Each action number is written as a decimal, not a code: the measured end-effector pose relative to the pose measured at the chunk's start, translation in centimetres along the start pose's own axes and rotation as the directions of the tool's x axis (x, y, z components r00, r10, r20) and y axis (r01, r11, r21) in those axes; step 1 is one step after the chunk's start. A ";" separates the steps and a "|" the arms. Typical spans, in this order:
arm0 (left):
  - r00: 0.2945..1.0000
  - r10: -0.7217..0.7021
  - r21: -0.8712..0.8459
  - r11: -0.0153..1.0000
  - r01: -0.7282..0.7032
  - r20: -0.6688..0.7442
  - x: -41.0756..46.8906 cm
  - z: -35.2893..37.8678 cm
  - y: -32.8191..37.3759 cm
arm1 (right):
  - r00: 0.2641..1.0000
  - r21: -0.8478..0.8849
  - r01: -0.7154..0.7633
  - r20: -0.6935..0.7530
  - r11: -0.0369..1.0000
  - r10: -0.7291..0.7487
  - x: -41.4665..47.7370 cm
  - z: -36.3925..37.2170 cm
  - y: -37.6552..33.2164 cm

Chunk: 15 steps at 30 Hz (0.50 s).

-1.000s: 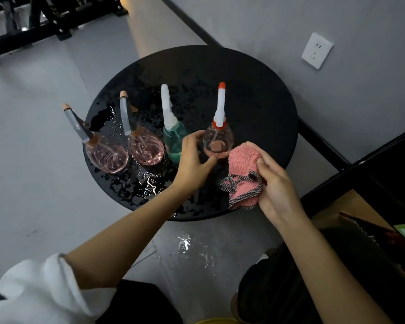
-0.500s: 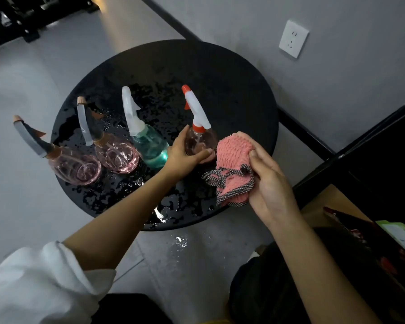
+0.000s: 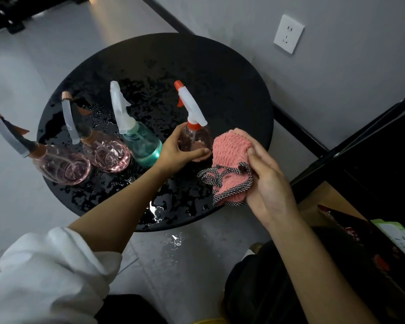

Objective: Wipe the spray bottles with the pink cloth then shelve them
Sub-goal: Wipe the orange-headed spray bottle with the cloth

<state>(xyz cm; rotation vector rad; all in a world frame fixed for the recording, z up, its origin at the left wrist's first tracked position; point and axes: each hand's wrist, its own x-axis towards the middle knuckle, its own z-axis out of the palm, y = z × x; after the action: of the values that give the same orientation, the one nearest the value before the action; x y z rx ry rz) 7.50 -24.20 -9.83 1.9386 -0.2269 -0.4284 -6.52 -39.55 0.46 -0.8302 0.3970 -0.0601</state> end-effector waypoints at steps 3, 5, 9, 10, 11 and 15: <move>0.999 0.021 -0.016 1.000 -0.021 -0.038 -0.2 0.2 0.1 | 1.000 -0.008 0.007 -0.002 1.000 -0.007 0.0 0.1 0.1; 0.998 0.012 -0.040 0.999 -0.014 -0.058 -0.4 0.3 0.1 | 1.000 -0.012 0.004 -0.007 1.000 -0.004 0.0 0.1 0.1; 0.999 -0.023 -0.151 0.988 0.016 -0.045 -1.2 0.1 0.3 | 1.000 -0.038 0.001 -0.019 0.999 -0.001 -0.1 0.2 0.1; 0.998 -0.025 -0.160 0.987 0.017 -0.050 -1.5 -0.1 0.5 | 1.000 -0.046 0.001 -0.021 0.999 -0.002 -0.1 0.2 0.2; 0.998 -0.024 -0.181 0.983 0.014 -0.053 -1.9 -0.3 0.7 | 1.000 -0.053 0.002 -0.022 0.999 -0.003 -0.1 0.3 0.3; 0.997 -0.080 -0.323 0.943 0.079 0.012 -3.4 -1.1 1.4 | 0.999 -0.073 0.020 -0.026 0.997 -0.022 -0.1 0.4 0.3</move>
<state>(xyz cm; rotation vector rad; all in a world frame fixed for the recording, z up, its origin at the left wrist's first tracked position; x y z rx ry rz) 4.85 -22.63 -7.56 1.6277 -0.0712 -0.4861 -6.52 -39.01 0.56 -0.9059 0.4176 -0.0764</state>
